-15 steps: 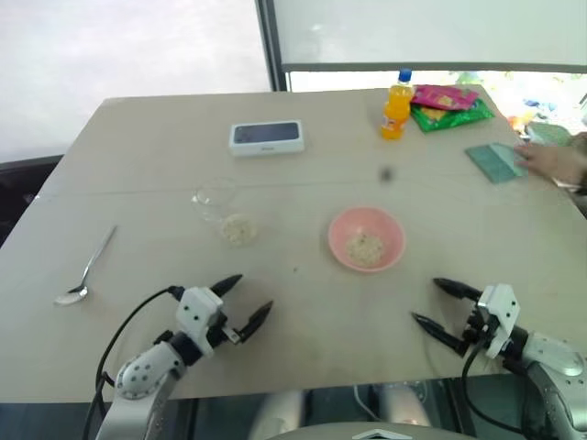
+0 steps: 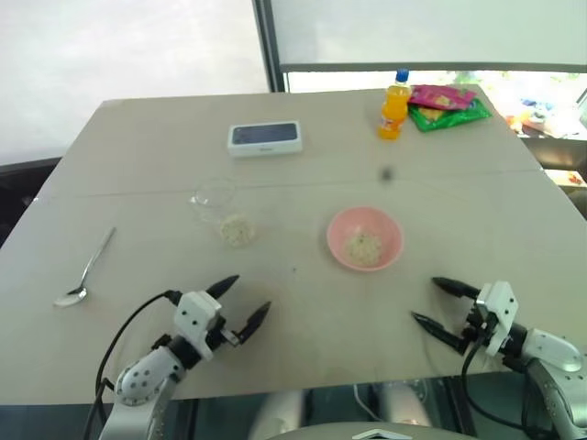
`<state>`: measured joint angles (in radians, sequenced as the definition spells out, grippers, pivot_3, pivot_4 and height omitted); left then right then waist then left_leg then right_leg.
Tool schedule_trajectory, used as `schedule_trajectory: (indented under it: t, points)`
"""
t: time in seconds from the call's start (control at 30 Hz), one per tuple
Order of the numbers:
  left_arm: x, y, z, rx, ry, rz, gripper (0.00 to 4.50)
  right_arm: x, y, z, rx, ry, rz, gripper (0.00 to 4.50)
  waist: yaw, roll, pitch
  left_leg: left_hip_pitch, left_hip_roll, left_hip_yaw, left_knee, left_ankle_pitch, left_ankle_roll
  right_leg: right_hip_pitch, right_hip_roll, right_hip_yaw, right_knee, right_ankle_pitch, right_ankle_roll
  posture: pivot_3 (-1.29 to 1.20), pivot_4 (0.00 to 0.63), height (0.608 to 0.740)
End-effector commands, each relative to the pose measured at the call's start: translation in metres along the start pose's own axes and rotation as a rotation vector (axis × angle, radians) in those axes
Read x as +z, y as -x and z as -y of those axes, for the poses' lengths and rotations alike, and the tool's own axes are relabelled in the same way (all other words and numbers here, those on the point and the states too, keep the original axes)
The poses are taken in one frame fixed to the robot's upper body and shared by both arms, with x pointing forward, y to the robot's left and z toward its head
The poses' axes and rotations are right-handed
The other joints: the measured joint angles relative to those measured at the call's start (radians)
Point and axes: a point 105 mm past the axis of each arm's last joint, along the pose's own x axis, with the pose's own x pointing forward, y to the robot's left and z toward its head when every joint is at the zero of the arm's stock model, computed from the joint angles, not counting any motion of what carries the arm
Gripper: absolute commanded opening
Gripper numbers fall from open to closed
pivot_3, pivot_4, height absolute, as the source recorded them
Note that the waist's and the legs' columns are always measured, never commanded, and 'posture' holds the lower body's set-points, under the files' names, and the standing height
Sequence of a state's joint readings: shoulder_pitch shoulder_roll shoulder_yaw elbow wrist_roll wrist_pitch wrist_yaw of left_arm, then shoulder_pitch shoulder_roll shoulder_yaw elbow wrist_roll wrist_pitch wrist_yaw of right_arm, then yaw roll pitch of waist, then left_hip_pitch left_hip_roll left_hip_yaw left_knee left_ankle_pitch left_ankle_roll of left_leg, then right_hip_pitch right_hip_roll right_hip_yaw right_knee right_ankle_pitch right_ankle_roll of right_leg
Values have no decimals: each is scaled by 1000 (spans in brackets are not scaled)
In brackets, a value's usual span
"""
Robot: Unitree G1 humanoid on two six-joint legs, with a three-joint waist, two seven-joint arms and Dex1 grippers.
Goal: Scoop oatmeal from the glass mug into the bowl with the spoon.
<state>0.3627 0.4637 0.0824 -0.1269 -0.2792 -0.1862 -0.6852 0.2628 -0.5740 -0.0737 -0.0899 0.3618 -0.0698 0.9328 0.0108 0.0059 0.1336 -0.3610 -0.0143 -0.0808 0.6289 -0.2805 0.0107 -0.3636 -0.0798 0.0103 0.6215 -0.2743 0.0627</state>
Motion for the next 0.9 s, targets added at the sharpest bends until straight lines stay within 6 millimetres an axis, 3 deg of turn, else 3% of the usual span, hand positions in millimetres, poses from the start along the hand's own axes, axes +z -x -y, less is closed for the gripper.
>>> schedule_trajectory:
  t: [0.03,0.33,0.47,0.57,0.7,0.9]
  points:
    - [-40,18,7,19,79,-158,4478,-20,5,-5,8,-63,-81,4500,0,0,0,0,0,0,0,0,0,0,0,0,0,0,0,0,150,740]
    - [-39,20,6,27,74,-149,4478,-18,2,-4,15,-60,-79,4500,-1,1,0,0,0,1,0,0,0,0,0,1,0,0,0,0,150,740]
    - [-27,23,-2,42,53,-92,4478,2,-2,-9,65,-55,-22,4500,-2,1,0,1,0,1,1,0,0,0,1,2,2,0,0,0,150,740]
    - [-2,34,-34,141,67,-12,4478,40,-1,-18,156,-47,68,4500,-3,1,5,-2,1,1,1,0,0,-4,1,2,4,0,0,0,150,740]
    - [18,55,-75,236,23,23,4478,76,-2,-28,273,-2,103,4500,-5,-1,14,-17,2,-1,7,0,0,-18,6,2,9,2,3,0,150,740]
    - [34,88,-144,391,31,-35,4478,113,-11,-45,446,79,110,4500,3,-10,26,-20,1,-4,12,0,0,-17,6,-2,11,3,3,0,150,740]
